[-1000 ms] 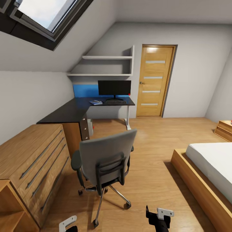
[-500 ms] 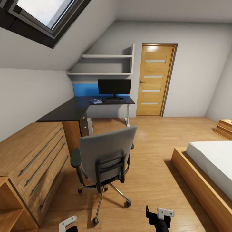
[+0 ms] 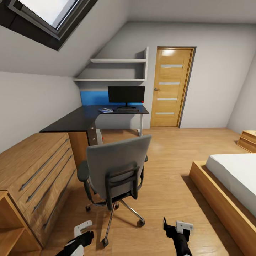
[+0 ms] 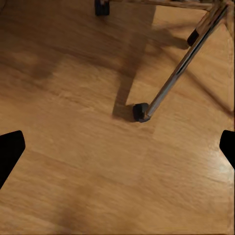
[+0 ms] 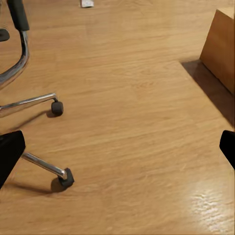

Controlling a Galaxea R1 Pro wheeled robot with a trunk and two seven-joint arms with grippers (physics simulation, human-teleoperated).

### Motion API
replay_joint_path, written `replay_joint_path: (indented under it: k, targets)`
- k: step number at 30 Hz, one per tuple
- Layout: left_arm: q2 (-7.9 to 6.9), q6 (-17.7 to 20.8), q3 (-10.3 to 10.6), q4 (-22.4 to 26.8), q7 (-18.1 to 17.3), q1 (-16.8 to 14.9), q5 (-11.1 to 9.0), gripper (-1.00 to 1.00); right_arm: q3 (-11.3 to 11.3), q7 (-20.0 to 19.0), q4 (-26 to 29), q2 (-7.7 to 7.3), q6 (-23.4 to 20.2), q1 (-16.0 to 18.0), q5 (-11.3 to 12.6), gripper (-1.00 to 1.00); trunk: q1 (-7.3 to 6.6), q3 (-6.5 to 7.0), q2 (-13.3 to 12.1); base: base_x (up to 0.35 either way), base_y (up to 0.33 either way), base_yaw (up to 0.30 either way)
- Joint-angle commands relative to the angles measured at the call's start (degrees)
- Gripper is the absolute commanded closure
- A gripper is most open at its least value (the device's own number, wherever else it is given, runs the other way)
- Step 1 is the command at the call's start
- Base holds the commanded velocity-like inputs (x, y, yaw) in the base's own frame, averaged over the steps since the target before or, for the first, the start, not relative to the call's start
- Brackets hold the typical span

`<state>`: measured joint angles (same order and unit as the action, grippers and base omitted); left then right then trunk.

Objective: In the bedroom, organize the workspace by keeping the computer under the desk, ensuring the monitor is on the desk, placing the keyboard on the desk next to the monitor, placing the mouse on the desk next to the keyboard, moving the folder from the swivel chair onto the desk next to the mouse, stacking the notebook on top of the folder with the pen on top of the notebook, and positioning the swivel chair next to the desk.

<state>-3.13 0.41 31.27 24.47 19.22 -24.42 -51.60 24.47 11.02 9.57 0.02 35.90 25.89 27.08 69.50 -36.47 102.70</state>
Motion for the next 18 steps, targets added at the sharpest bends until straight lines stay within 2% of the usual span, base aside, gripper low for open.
replay_joint_path:
  k: [1, 4, 7, 9, 12, 18]
  targets:
    - [-0.46, 1.17, 0.39, 1.34, 0.73, -0.24, -0.42, -1.00, 0.44, 0.55, 0.79, -0.21, -0.52, 0.38, 0.15, -1.00, 0.22, -0.25, 0.44, 0.000, 0.000, 0.000]
    - [-1.57, 4.49, -0.96, 4.60, 3.45, -2.63, -0.57, -1.00, 0.41, 0.75, 4.53, -1.75, -6.19, 2.96, 0.26, -1.00, 0.88, -0.79, 1.65, 0.000, 0.000, 0.000]
    - [-1.75, 6.85, -3.01, 5.84, 5.95, -5.48, -0.59, -1.00, 0.36, 0.79, 7.66, -3.47, -13.73, 6.33, 0.32, -1.00, 1.54, -1.33, 2.85, 0.000, 0.000, 0.000]
    - [-1.93, 8.61, -3.67, 6.19, 6.64, -7.03, -0.60, -1.00, 0.34, 0.82, 8.96, -4.34, -17.36, 8.47, 0.35, -1.00, 1.98, -1.69, 3.65, 0.000, 0.000, 0.000]
    - [-2.78, 10.79, -4.62, 6.39, 7.16, -9.52, -0.64, -1.00, 0.29, 0.77, 9.92, -5.38, -21.26, 11.51, 0.46, -1.00, 2.64, -2.23, 4.86, 0.000, 0.000, 0.000]
    - [-3.67, 11.88, -6.40, 6.50, 7.25, -10.97, -0.56, -1.00, -0.03, 0.72, 10.38, -5.76, -23.57, 14.39, 0.59, -1.00, 3.96, -3.30, 7.26, 0.000, 0.000, 0.000]
